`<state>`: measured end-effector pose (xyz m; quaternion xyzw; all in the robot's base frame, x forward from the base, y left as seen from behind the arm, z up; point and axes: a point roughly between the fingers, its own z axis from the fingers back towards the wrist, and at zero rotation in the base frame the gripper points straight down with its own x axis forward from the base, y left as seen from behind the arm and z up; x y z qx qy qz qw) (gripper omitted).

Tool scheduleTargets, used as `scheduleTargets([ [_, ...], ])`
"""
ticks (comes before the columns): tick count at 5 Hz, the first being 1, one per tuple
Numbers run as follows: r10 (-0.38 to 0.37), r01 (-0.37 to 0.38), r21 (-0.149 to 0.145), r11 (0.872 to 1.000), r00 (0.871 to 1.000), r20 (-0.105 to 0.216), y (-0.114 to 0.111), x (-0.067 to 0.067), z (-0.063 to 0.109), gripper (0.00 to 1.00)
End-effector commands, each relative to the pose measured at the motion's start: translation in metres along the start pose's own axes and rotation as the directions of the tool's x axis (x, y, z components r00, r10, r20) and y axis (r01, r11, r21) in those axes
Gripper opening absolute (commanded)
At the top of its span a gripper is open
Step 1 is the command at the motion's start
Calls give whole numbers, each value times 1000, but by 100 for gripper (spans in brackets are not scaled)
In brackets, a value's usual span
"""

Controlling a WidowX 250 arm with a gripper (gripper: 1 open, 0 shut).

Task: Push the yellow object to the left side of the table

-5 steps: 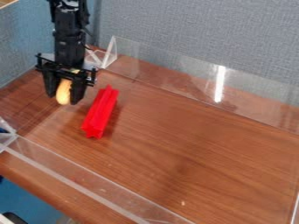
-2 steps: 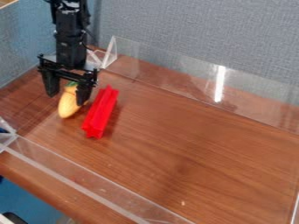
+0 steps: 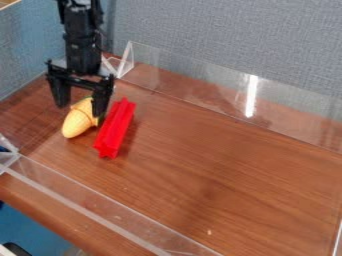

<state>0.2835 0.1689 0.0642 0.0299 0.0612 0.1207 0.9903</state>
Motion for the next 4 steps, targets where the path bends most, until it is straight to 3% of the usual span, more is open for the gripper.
scheduleTargets([
  [1, 22, -22, 0, 1000, 992, 125, 13, 2, 48, 100],
  [2, 19, -17, -14, 1000, 986, 168, 15, -3, 75, 100],
  [3, 6, -3, -20, 1000, 985, 172, 13, -9, 81, 100],
  [4, 9, -6, -17, 1000, 987, 158, 13, -6, 73, 100],
])
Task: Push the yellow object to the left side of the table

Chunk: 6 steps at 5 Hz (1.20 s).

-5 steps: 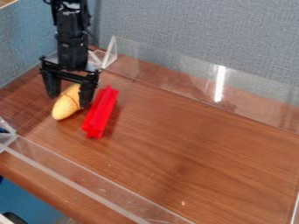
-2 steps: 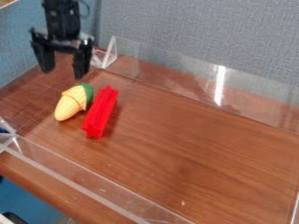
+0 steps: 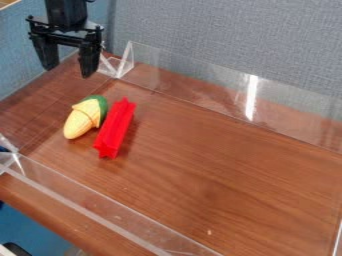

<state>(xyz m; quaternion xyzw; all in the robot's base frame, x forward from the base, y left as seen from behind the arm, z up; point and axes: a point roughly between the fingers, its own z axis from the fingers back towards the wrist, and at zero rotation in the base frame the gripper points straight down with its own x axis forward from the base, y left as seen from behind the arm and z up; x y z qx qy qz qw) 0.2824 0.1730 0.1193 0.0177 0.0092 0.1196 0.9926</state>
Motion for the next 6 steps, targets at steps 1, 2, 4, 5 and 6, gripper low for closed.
scheduleTargets([
  [1, 7, -8, 24, 1000, 999, 44, 4, 5, 11, 100],
  [2, 8, -9, 29, 1000, 1000, 29, 4, 6, 3, 100],
  [4, 6, -6, 25, 1000, 1000, 7, 1, 6, -8, 100],
  [5, 1, -1, 20, 1000, 1000, 1, -1, 5, -10, 100],
  [6, -5, 5, 14, 1000, 1000, -2, -4, 4, -10, 100],
])
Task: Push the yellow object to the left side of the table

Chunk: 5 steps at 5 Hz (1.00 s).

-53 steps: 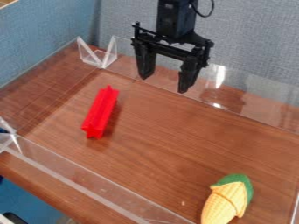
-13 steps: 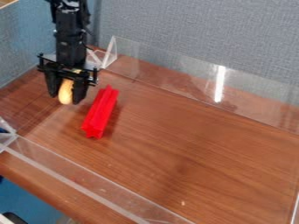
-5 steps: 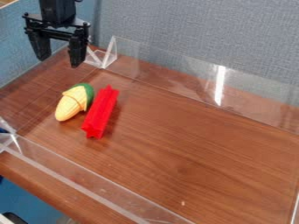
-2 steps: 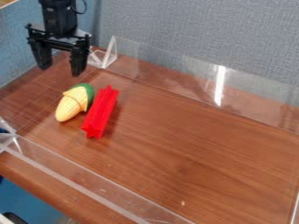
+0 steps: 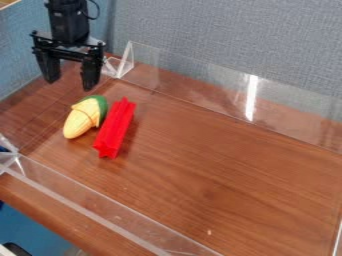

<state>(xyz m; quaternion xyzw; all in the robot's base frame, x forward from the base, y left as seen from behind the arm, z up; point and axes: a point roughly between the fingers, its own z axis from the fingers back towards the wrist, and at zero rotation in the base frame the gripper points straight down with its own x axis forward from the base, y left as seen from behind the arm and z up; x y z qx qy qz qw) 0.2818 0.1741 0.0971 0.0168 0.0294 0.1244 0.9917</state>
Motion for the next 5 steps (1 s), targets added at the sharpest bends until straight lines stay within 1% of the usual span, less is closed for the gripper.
scheduleTargets([
  [1, -18, 17, 6, 1000, 999, 36, -6, 3, 13, 100],
  [2, -20, 20, 1, 1000, 999, 34, -7, 3, 13, 100],
  [5, -31, 32, -25, 999, 999, 36, -10, 1, 18, 100],
])
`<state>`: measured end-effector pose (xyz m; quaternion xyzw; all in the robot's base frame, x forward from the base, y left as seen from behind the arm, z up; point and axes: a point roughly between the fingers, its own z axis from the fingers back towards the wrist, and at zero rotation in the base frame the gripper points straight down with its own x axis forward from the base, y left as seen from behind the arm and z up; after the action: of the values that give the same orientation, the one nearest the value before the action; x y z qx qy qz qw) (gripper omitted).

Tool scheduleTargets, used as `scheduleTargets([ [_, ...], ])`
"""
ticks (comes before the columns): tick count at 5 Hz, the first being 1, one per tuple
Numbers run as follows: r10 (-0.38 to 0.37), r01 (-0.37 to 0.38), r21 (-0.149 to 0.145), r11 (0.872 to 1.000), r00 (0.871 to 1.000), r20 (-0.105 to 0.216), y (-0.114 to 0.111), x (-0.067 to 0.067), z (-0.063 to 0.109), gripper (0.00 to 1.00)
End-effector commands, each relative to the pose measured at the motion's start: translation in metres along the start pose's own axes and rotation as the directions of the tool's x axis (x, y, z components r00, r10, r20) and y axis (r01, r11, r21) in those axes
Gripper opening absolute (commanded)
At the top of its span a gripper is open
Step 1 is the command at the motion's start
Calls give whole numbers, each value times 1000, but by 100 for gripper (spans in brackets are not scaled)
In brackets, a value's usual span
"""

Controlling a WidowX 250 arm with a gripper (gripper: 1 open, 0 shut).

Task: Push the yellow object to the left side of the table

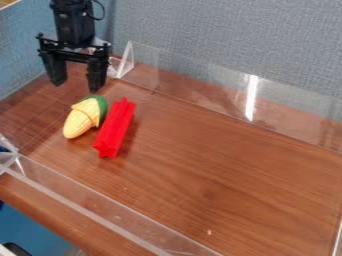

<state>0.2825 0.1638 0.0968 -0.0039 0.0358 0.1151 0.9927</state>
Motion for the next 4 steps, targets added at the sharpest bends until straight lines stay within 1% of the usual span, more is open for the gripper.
scheduleTargets([
  [1, -16, 15, 7, 1000, 998, 54, -1, 3, 19, 100],
  [2, -18, 18, 0, 1000, 998, 54, -1, 4, 20, 100],
  [4, -52, 52, 1, 999, 997, 49, -12, 5, 18, 100],
])
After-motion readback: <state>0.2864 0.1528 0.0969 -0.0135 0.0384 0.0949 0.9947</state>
